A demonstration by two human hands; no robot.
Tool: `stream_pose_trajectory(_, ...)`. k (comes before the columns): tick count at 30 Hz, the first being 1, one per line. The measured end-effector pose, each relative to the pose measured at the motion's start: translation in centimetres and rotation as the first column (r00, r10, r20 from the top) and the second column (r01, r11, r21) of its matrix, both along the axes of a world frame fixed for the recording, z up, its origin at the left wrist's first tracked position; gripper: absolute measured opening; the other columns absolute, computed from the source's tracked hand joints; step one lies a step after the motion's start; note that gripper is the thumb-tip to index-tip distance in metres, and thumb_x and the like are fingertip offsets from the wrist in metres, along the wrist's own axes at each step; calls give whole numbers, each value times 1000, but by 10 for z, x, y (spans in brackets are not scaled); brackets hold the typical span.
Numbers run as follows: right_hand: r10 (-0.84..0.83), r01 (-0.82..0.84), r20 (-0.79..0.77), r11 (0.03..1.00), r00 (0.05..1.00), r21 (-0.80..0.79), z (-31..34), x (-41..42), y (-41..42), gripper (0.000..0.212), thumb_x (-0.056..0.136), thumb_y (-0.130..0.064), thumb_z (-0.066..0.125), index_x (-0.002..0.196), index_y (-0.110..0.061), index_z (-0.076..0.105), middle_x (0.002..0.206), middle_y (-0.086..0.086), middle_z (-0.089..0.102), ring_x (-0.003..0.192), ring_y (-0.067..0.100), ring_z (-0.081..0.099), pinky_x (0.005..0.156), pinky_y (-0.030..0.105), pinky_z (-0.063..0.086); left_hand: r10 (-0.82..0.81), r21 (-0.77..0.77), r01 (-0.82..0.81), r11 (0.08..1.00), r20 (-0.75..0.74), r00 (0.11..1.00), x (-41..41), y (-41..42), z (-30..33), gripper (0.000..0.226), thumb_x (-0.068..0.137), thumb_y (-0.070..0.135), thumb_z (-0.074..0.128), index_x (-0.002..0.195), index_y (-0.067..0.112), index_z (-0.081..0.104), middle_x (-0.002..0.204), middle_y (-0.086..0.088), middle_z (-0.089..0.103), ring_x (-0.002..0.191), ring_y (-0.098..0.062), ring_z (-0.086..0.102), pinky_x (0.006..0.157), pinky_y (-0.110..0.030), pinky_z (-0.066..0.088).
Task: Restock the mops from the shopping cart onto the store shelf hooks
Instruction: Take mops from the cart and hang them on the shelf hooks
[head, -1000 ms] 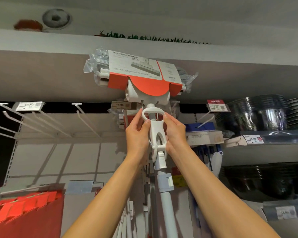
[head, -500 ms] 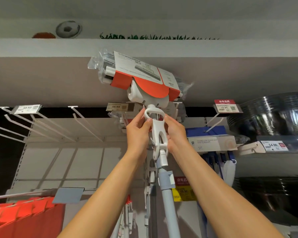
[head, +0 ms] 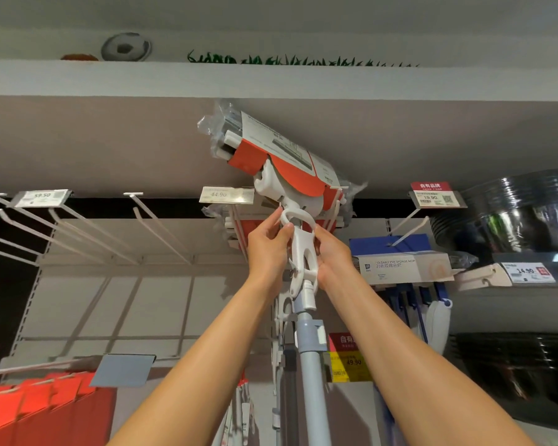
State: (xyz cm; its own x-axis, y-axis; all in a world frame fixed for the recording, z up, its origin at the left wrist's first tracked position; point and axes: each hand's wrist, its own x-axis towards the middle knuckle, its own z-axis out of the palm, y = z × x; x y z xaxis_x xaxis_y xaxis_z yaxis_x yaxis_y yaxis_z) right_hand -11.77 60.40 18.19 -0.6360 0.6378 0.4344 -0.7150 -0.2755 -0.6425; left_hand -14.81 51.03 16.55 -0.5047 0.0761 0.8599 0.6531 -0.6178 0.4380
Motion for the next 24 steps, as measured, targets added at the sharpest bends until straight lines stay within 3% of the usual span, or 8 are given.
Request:
stream_pose_trajectory(5,-44,44,-12,999,999,11,3,-14,1,19,88,-19,76,103,-8,75,97,18,76,91,38,73,84,60,58,-20,-31,19,999,-25,999,-15,0,5,42,98,3,59,138,17,60,123,-10,71,109,-14,67,83,-23,58)
stream_pose_trajectory(8,-104,104,-27,994,994,24,1,-13,2,14,92,-17,72,103,-10,75,97,15,76,88,35,73,83,55,60,-25,-57,23,998,-35,999,-24,2,4,42,98,6,60,137,20,60,123,-5,71,112,-20,69,95,-38,57)
stream_pose_trajectory(11,-140,142,-42,989,989,31,0,-13,6,6,95,-13,67,97,-12,72,89,12,74,75,28,71,66,41,61,-59,-63,57,996,-30,998,-32,5,1,42,98,8,62,137,21,61,124,0,71,111,-17,69,94,-38,58)
stream_pose_trajectory(13,-163,164,-39,986,986,19,-1,-14,5,6,95,-12,66,99,-12,71,87,11,72,73,27,69,62,38,59,-80,-70,79,994,-15,997,-38,6,1,40,98,10,62,136,23,62,124,1,71,111,-17,69,94,-38,57)
stream_pose_trajectory(20,-233,233,3,972,972,-8,0,-29,-4,12,92,-7,67,103,-8,73,92,15,73,72,30,71,72,46,62,-171,-61,178,982,106,980,-49,6,-1,35,99,2,56,99,34,71,103,-1,76,97,-23,72,87,-39,59)
stream_pose_trajectory(24,-262,262,12,965,965,14,-6,-42,-5,9,93,-9,66,98,-10,74,90,13,73,76,31,72,75,48,62,-205,-53,219,974,193,960,-65,7,-11,32,98,0,54,120,18,69,112,-12,73,91,-24,70,79,-37,60)
